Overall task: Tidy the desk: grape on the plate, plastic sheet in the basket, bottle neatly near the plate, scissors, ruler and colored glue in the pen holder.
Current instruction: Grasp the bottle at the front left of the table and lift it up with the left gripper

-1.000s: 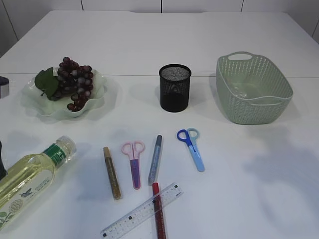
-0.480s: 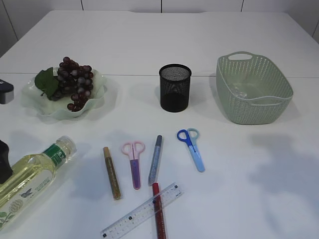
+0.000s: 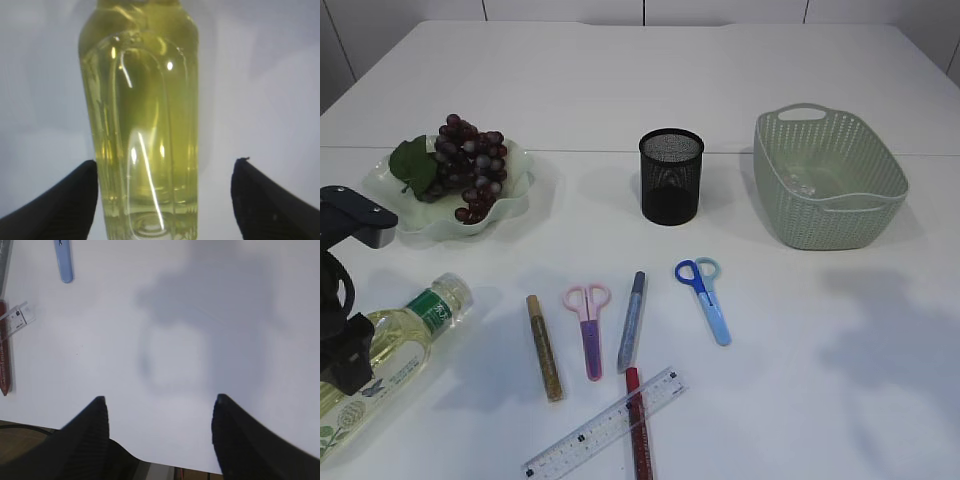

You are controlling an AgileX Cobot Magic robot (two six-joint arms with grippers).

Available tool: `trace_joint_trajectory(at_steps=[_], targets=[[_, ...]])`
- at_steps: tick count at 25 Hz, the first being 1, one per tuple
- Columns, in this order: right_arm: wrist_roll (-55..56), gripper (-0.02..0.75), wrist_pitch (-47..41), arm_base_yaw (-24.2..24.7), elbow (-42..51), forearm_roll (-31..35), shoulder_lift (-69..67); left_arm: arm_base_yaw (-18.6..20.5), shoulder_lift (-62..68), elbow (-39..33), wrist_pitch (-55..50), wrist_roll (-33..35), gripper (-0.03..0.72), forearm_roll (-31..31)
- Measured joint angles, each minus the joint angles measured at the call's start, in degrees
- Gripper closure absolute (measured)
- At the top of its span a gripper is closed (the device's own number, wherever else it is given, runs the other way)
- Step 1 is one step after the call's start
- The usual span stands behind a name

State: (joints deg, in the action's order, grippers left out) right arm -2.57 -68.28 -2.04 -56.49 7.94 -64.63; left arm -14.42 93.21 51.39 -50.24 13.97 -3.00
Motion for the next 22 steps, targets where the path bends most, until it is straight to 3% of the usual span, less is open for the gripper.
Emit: trace_joint_trajectory(at_steps=[22], targets=[[-0.61,0.232,0.0,0.0,0.0,0.0,0.0,0.0,6.29,0.0,6.39,-0.57,0.044,-0.96]])
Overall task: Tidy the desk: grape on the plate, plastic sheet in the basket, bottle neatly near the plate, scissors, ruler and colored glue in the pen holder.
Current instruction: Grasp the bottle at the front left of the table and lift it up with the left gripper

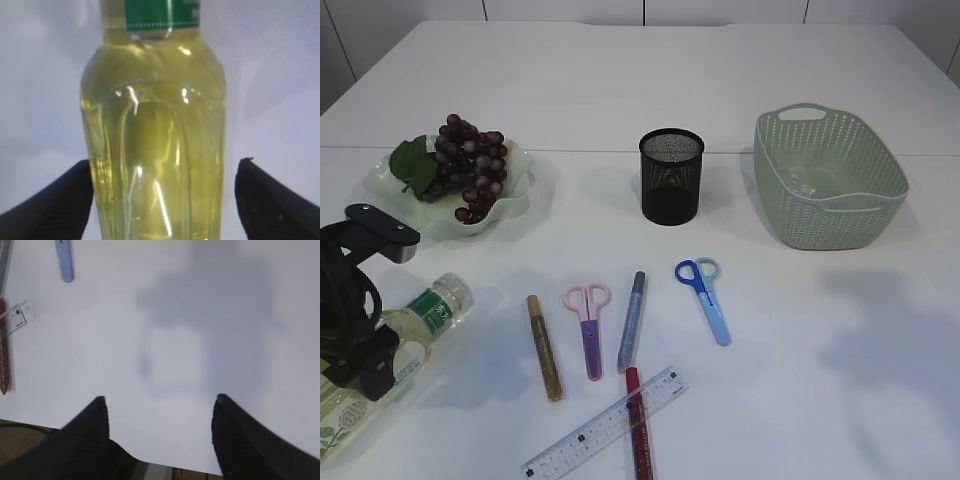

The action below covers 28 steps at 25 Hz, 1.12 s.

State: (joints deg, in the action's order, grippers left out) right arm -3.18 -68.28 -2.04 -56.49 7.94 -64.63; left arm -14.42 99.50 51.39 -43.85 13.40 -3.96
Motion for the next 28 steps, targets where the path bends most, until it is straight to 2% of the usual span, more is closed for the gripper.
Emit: trace_joint_trajectory(at_steps=[11,22,28], targets=[[-0.12,0.234,0.28,0.0,0.0,0.0,0.0,0.0,3.47,0.0,0.93,-0.81,0.067,-0.26],[-0.49,0.235,0.66,0.0,0.0,0.0,0.0,0.0,3.7,0.21,0.9,-0.85,0.247,-0.26],[-0.59,0.235,0.7,0.0,0.0,0.0,0.0,0.0,3.7,0.32,0.69,-0.94,0.261,0.83]])
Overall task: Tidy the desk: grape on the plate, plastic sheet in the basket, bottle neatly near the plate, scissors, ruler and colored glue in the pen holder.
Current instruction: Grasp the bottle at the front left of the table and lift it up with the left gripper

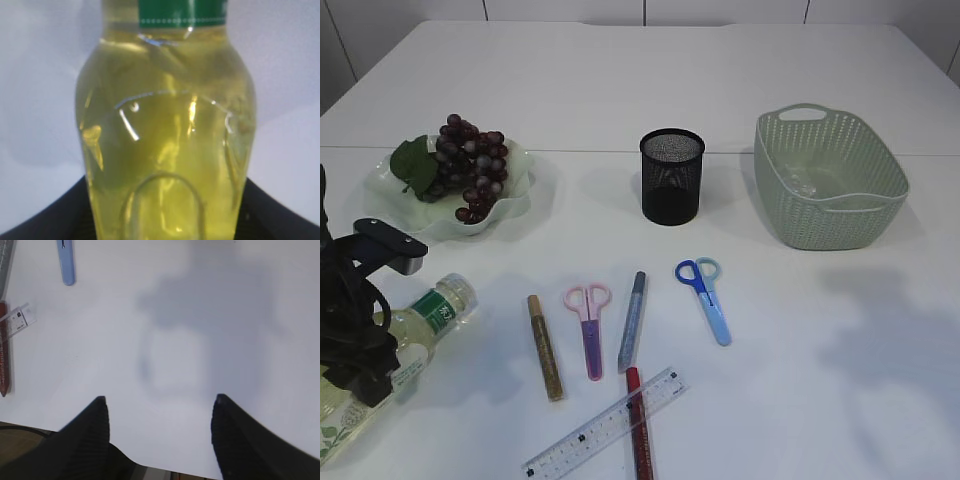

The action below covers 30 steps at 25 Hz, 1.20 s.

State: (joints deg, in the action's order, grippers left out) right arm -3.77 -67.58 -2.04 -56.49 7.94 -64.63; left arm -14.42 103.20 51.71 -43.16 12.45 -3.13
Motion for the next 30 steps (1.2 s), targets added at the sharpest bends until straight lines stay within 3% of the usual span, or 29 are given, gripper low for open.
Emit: trace_joint_trajectory(at_steps=[8,14,18,30], targets=[[-0.21,0.235,0.0,0.0,0.0,0.0,0.0,0.0,0.0,0.0,0.33,0.0,0.262,1.45],[-0.21,0.235,0.0,0.0,0.0,0.0,0.0,0.0,-0.94,-0.28,1.75,0.0,0.262,8.58],[-0.21,0.236,0.0,0.0,0.0,0.0,0.0,0.0,-5.2,-1.67,4.68,0.0,0.262,10.21],[-0.21,0.236,0.0,0.0,0.0,0.0,0.0,0.0,-28.23,-14.78,21.89,0.0,0.263,10.87]])
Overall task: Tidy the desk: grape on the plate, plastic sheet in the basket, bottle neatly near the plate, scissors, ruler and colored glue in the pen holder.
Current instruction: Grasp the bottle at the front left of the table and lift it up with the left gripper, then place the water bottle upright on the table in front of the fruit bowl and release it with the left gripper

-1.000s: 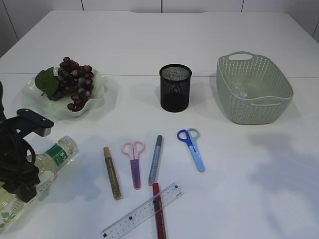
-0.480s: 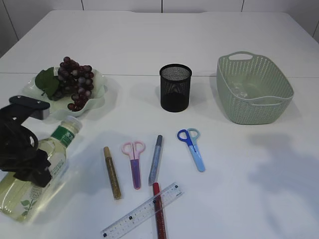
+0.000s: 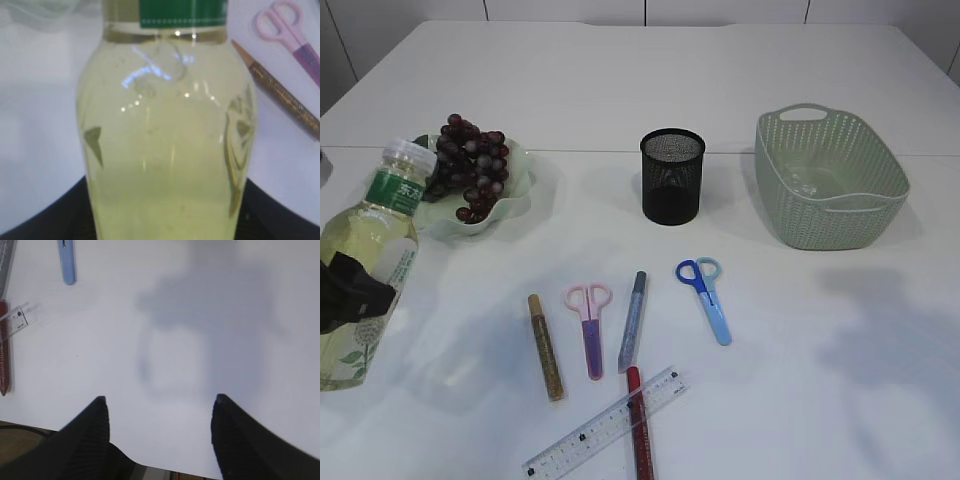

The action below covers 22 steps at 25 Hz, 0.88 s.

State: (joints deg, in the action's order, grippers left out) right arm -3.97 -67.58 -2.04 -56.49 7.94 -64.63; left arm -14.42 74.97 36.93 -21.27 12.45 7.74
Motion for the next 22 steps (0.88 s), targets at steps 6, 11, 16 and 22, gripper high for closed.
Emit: trace_joint_trajectory(at_steps=[6,11,16,22], targets=[[-0.03,0.236,0.0,0.0,0.0,0.0,0.0,0.0,-5.22,-8.98,20.77,0.0,0.263,4.02],[-0.16,0.236,0.09,0.0,0.0,0.0,0.0,0.0,-5.22,-16.11,38.53,-1.39,0.263,5.52],[-0.16,0.236,0.09,0.0,0.0,0.0,0.0,0.0,-4.12,-20.79,56.31,-9.74,0.263,0.95],[-0.28,0.236,0.09,0.0,0.0,0.0,0.0,0.0,2.9,-21.21,74.22,-15.94,0.263,-7.39]])
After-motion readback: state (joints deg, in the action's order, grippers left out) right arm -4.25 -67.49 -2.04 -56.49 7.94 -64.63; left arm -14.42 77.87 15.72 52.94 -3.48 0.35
